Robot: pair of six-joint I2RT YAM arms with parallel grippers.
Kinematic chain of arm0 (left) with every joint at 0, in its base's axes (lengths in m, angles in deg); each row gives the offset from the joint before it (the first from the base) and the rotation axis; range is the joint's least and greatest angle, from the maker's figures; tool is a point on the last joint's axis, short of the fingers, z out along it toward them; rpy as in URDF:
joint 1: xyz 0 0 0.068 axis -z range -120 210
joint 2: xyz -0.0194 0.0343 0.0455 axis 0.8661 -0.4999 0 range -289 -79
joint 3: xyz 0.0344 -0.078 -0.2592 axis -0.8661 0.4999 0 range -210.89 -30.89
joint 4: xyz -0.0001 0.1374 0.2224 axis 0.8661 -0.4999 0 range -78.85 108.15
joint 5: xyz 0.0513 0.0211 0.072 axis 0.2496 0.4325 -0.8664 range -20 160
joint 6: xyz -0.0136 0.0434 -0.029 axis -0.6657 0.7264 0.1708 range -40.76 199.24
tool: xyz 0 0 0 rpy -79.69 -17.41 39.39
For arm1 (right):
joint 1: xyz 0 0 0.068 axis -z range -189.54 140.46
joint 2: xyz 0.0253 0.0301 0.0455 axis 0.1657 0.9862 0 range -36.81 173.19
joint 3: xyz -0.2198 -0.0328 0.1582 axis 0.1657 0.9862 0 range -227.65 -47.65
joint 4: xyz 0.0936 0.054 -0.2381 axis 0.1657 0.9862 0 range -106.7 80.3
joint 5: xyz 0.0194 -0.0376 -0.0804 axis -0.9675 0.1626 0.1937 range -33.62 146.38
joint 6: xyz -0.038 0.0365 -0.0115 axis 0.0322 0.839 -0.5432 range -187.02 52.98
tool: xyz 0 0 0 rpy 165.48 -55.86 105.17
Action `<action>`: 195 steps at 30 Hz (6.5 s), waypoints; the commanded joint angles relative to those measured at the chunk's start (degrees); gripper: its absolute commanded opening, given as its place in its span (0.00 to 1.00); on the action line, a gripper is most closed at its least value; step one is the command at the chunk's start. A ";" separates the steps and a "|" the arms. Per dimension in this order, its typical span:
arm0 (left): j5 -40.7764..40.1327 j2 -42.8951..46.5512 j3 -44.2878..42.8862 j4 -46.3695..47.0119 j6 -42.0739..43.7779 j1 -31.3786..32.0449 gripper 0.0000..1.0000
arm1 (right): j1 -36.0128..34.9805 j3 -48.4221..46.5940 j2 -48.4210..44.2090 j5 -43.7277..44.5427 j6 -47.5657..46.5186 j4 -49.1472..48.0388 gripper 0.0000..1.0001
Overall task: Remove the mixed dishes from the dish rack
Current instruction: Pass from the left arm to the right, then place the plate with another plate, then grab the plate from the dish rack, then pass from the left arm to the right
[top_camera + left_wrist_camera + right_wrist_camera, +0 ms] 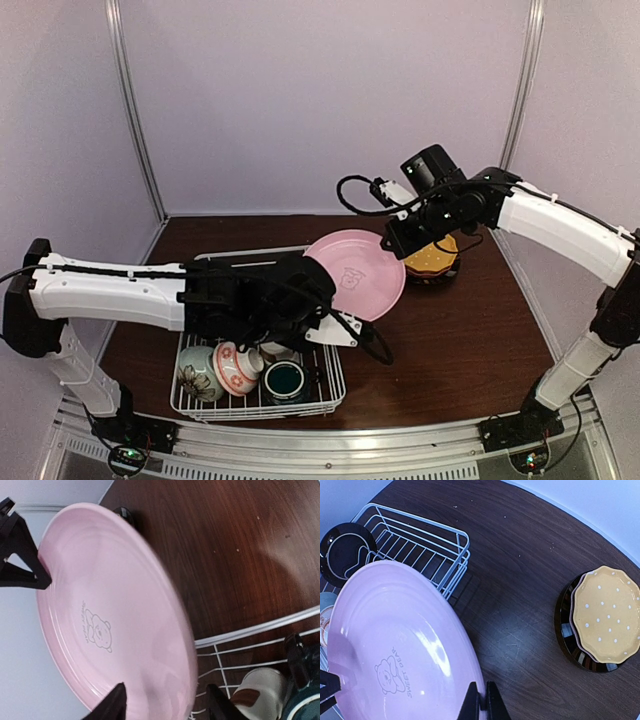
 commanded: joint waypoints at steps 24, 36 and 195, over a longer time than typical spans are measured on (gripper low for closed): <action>4.39 17.19 5.53 12.47 -23.12 -6.31 0.97 | 28.24 15.07 -4.90 -6.99 7.66 -23.04 0.00; 10.92 24.65 9.40 13.72 -44.64 -18.37 0.97 | 37.03 15.48 3.90 -6.65 10.41 -32.33 0.00; -7.74 9.14 9.90 15.84 5.86 0.14 0.00 | 7.11 9.97 -6.02 -24.84 9.54 -9.01 0.84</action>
